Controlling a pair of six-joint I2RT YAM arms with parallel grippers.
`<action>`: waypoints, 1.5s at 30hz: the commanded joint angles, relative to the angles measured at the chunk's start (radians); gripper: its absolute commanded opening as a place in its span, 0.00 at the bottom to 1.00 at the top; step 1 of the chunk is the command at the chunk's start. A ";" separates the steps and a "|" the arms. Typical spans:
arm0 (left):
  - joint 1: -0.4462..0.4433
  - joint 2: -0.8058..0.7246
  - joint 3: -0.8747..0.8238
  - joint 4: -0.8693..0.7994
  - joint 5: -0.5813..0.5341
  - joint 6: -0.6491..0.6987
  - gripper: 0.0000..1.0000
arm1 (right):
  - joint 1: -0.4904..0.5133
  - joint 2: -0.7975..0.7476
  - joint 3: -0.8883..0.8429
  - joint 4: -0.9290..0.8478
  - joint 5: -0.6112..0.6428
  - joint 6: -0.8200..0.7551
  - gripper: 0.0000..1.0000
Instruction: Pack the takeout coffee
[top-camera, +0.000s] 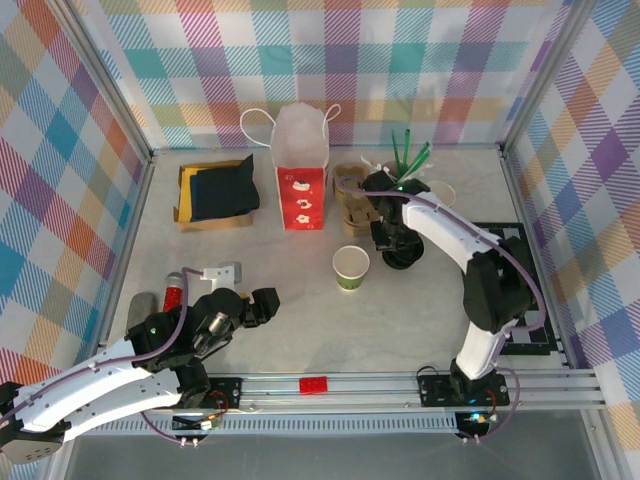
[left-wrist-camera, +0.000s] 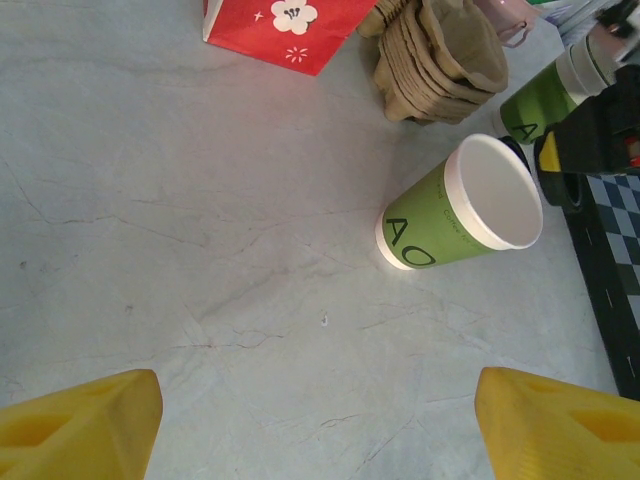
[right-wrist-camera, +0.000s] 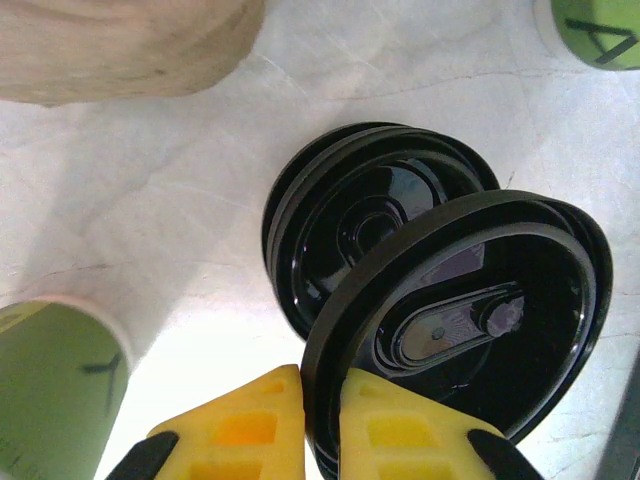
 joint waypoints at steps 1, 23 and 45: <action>0.012 0.009 0.030 -0.005 -0.004 0.025 0.82 | 0.008 -0.119 0.060 -0.047 -0.079 0.003 0.13; 0.012 0.036 0.279 0.486 0.356 0.103 0.79 | -0.002 -0.581 0.208 0.562 -1.079 0.282 0.18; 0.012 0.288 0.468 0.941 0.499 0.061 0.66 | -0.005 -0.589 0.007 1.498 -1.063 0.920 0.18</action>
